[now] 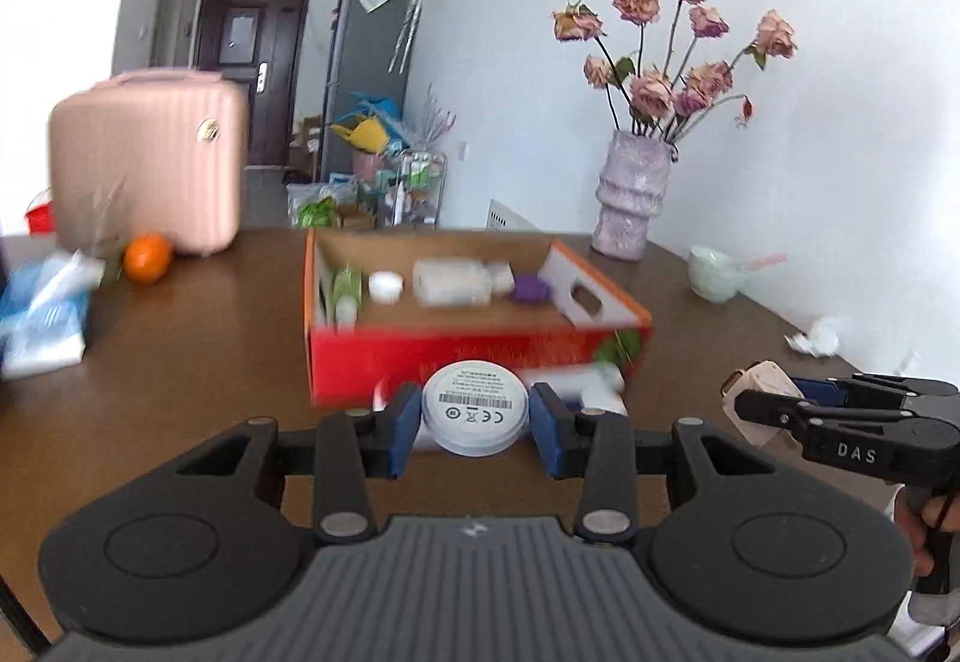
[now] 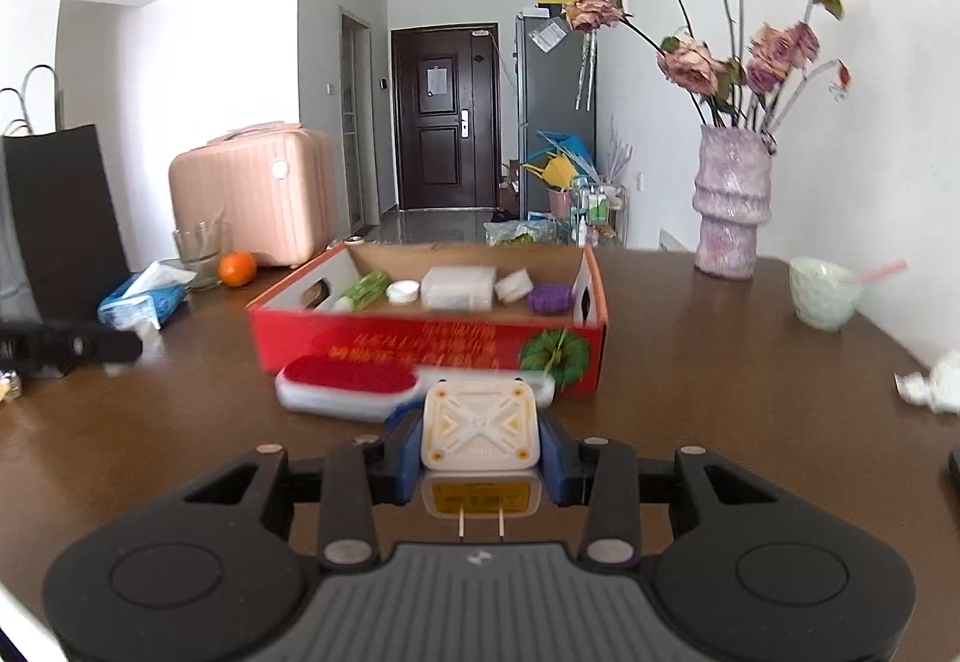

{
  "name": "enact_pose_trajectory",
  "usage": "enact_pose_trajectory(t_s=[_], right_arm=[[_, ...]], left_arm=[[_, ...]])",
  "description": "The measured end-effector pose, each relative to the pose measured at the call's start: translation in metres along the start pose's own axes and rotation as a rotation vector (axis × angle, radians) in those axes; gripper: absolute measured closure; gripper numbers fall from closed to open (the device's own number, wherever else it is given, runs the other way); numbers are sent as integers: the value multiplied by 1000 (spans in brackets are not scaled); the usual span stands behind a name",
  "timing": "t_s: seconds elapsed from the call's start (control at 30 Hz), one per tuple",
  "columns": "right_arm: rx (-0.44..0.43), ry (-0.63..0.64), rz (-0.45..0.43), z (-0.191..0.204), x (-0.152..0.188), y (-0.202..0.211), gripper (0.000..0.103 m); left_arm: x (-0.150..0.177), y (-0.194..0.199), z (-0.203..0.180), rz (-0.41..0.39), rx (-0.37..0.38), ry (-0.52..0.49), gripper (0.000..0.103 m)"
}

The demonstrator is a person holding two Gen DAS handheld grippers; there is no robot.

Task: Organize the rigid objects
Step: 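Lower the white tin and white plug into the red box, opening both tools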

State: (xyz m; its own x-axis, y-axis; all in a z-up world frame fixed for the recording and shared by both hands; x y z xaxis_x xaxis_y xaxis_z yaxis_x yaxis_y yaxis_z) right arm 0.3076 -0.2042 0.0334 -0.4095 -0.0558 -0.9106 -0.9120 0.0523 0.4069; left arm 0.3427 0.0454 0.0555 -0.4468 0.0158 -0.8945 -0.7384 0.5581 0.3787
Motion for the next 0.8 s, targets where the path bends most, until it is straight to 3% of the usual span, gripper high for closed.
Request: enact_pose_trajectory(t_s=[0.13, 0.23, 0.33, 0.4, 0.5, 0.63, 0.8], right_arm=[[-64, 27, 29, 0, -53, -79, 65], [-58, 106, 115, 14, -90, -161, 65], [-67, 184, 221, 33, -110, -236, 65], [-78, 221, 304, 44, -115, -281, 65], [-54, 246, 413, 55, -113, -334, 65], [-65, 274, 469, 62, -105, -351, 64], [-78, 257, 430, 57, -111, -337, 64]], left_arm=[[-55, -75, 37, 40, 9, -29, 63], [-84, -155, 82, 154, 30, 60, 63], [-96, -216, 109, 211, -31, 59, 63], [-100, -245, 121, 274, -9, 50, 63], [-100, -276, 133, 336, -59, 38, 63], [-93, -291, 150, 388, -33, 76, 59], [-89, -281, 165, 369, -38, 123, 55]])
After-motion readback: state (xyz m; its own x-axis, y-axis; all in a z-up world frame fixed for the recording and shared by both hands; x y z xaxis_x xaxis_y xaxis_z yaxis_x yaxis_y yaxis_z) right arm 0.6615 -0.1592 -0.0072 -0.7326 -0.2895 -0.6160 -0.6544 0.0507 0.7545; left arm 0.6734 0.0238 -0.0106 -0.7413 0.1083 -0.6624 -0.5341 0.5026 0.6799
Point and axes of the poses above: each gripper's, at about its wrist camera, not at the fingertips, and y roughly against the way its jaws point, z to its left, x to its underside, the point moved 1 cm from there along -y, roughly the way its jaws point, and after that the axes turned 15 degrees about x, right-handed, at the moved point
